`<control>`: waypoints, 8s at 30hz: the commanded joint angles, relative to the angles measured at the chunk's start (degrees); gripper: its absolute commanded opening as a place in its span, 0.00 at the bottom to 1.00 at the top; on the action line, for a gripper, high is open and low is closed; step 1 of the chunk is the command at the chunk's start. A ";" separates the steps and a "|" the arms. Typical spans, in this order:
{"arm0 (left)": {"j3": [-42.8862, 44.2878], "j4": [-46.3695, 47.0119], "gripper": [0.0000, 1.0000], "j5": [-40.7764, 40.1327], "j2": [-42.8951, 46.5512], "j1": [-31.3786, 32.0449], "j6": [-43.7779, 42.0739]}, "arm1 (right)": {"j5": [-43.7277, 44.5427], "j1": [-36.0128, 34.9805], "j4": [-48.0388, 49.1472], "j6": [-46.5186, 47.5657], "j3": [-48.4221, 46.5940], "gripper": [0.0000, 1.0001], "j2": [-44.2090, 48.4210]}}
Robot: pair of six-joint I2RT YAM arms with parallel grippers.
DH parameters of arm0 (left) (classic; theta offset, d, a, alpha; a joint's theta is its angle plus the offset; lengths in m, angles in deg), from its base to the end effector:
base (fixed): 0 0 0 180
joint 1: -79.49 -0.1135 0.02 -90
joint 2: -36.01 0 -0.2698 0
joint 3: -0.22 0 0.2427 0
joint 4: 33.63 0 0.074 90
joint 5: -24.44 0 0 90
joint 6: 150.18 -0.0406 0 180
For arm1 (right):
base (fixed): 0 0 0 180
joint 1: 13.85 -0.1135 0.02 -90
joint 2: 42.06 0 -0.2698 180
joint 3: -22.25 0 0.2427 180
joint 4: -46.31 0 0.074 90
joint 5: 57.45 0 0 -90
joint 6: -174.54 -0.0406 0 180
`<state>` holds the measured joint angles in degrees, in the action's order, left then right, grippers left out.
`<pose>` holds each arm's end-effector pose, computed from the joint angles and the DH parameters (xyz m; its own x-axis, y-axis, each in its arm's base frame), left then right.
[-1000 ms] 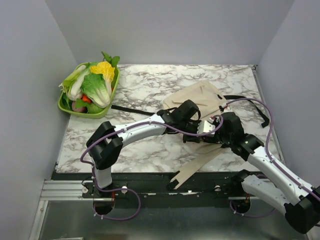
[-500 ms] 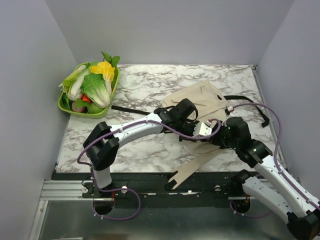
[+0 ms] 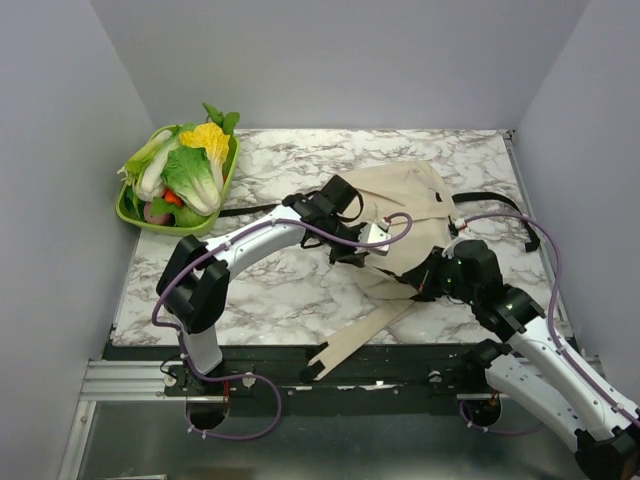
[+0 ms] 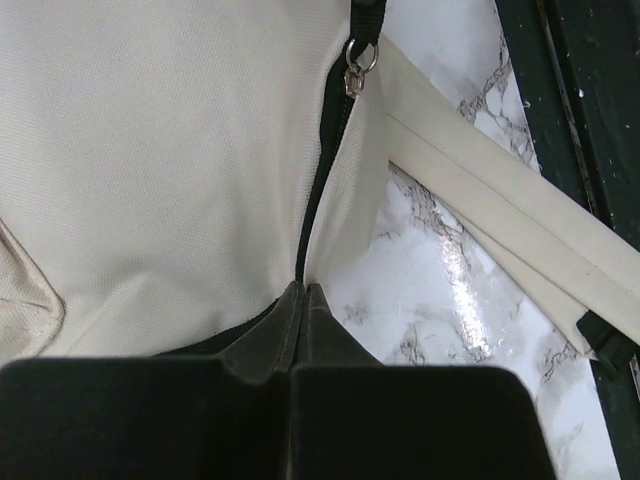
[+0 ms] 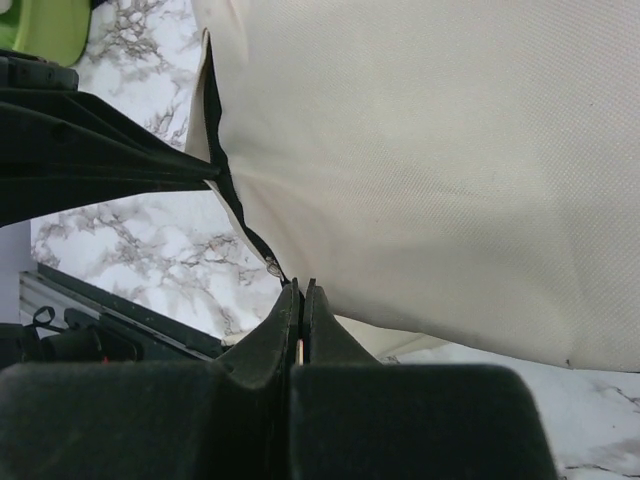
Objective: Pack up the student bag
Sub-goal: Zip the student bag at the center of the board.
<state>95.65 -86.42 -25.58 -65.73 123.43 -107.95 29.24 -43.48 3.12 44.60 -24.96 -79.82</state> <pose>0.2484 -0.2756 0.2608 0.1544 0.6392 -0.7534 0.9746 -0.2239 0.0097 0.1217 0.0719 0.2549 -0.7138 0.3313 -0.6170 -0.1005 0.8234 0.5584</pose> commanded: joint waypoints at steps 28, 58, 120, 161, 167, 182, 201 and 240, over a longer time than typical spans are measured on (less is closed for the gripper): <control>-2.53 -18.32 0.00 -12.81 6.55 -9.13 -14.54 | 5.05 0.09 -5.64 9.71 -5.85 0.01 -4.44; 9.23 -25.95 0.57 -5.00 9.71 2.10 -13.93 | -2.49 0.01 5.06 7.69 -5.06 0.01 -10.14; -8.08 -9.51 0.00 -21.79 13.74 12.84 -10.85 | 6.39 0.01 0.05 6.90 -5.68 0.01 -9.26; 2.90 -2.74 0.36 -11.51 4.00 12.65 5.93 | -3.72 -4.12 10.08 6.55 1.09 0.01 -5.75; 4.31 -3.53 0.30 -11.07 3.30 14.41 6.81 | -3.11 -4.21 10.25 6.28 1.61 0.01 -5.75; -0.79 -1.16 0.20 -18.27 5.23 16.17 4.80 | -2.31 -4.21 9.64 7.69 0.03 0.01 -5.75; 1.85 -3.97 0.43 -19.25 5.32 15.29 3.12 | -1.70 -4.30 9.20 7.69 -0.23 0.01 -5.66; -8.70 -9.33 0.00 -20.21 12.61 16.96 -1.27 | 17.72 -4.21 -5.30 5.49 -3.83 0.01 -5.12</control>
<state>90.19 -84.65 -45.42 -57.14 140.46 -109.09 36.21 -48.70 4.17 47.50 -26.19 -83.97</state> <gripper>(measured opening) 0.007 0.022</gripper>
